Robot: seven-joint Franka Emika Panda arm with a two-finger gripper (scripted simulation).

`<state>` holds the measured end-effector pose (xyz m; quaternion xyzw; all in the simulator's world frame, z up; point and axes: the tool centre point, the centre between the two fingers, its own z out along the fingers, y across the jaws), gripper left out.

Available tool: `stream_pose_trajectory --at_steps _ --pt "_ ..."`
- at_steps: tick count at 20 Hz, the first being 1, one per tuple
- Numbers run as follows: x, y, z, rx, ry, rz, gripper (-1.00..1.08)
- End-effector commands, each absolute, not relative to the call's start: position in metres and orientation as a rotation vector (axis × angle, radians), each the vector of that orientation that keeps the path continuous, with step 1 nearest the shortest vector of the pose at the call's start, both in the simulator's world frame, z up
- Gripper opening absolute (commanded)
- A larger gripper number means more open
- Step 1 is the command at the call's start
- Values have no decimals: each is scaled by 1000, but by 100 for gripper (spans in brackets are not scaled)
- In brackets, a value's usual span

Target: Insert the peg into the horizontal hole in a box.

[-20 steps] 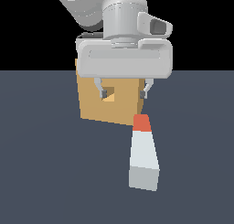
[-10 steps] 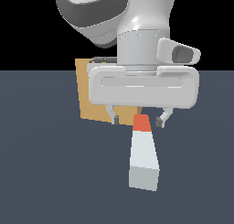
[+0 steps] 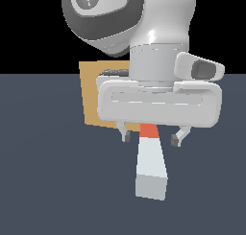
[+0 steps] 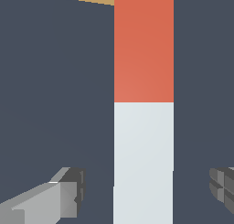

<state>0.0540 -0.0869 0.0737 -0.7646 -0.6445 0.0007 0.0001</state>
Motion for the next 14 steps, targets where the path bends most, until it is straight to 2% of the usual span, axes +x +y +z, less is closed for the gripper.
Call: stream_pose_trajectory --at_steps 1,14 --pt "54 -87 73 -2402 -2025 2 100" --pt "54 -87 25 -2403 -2024 0 100"
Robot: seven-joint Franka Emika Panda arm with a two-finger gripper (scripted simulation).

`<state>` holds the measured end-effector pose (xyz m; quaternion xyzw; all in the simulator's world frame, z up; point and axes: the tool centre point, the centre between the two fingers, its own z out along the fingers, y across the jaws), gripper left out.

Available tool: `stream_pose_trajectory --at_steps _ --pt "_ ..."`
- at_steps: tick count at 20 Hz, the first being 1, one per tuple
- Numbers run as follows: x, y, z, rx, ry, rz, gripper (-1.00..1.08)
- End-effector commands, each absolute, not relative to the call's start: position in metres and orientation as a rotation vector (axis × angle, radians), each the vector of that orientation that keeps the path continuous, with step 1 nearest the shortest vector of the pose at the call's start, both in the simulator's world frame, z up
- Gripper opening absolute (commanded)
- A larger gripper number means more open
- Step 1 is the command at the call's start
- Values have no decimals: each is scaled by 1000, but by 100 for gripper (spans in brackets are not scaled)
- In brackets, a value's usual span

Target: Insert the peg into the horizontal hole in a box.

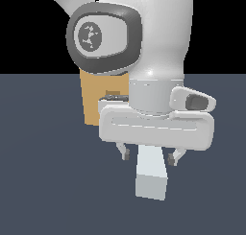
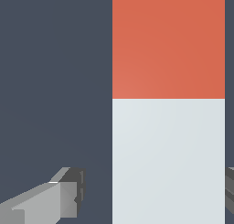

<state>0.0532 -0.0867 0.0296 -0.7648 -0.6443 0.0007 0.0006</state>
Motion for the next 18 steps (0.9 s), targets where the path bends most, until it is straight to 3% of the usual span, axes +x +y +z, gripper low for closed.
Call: stream_pose_trajectory --at_steps 1,4,5,18 --pt "54 -87 24 -2403 -2024 0 100" --pt "55 -87 24 -2403 -2024 0 100" --pt "55 -87 24 -2403 -2024 0 -100" --pt "54 -87 24 -2403 -2022 1 -100"
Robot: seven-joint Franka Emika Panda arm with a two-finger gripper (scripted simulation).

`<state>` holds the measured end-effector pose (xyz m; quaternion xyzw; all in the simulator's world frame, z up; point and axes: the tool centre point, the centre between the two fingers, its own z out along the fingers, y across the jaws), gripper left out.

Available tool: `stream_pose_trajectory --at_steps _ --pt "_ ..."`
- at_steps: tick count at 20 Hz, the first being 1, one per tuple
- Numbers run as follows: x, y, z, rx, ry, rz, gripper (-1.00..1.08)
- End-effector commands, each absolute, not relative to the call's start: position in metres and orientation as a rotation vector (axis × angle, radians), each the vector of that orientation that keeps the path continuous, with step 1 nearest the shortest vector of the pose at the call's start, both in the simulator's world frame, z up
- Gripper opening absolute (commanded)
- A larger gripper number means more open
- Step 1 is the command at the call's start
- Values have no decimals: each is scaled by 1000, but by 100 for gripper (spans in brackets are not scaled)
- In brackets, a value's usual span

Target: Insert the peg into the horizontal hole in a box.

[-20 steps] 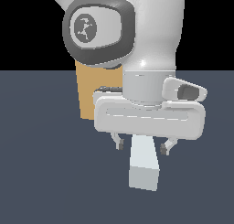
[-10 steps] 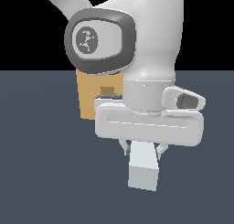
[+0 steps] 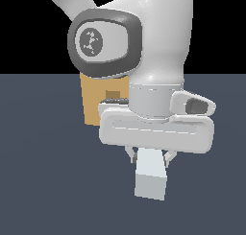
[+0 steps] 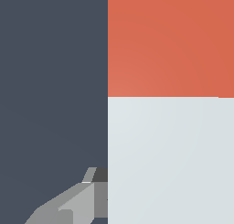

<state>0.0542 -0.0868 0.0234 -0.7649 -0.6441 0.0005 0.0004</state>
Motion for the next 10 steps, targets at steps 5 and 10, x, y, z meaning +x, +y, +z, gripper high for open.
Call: stream_pose_trajectory --at_steps 5,10 --pt "47 -86 28 -2410 -2015 1 -100" --pt "33 -84 36 -2423 -1999 0 -100"
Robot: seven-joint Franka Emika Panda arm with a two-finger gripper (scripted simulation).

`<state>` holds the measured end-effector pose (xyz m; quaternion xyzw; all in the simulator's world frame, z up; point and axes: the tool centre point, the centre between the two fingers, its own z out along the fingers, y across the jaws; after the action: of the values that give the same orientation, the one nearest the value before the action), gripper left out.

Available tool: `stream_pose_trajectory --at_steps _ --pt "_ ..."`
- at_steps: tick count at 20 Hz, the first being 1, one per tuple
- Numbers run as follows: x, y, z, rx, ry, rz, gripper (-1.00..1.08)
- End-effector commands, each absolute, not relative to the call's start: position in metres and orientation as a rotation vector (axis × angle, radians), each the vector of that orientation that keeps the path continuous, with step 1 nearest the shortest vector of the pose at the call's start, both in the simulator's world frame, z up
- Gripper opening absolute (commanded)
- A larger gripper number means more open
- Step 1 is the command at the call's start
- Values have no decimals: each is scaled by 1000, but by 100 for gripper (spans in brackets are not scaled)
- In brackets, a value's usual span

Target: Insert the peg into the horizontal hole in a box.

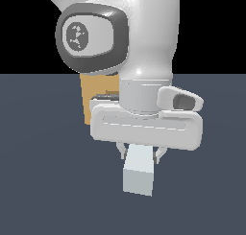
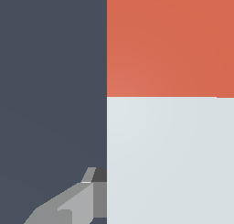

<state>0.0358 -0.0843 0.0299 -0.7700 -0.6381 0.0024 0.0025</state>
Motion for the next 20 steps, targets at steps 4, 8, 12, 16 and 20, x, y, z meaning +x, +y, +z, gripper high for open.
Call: stream_pose_trajectory --at_steps 4,8,12,16,20 --pt "17 -81 45 -2438 -1981 0 -100" --pt "-4 -77 58 -2458 -1955 0 -100" --pt "-28 -71 72 -2480 -1927 0 -100" --pt "-49 -66 85 -2500 -1901 -1 -100" --pt "-66 -61 96 -2517 -1879 -1 -100"
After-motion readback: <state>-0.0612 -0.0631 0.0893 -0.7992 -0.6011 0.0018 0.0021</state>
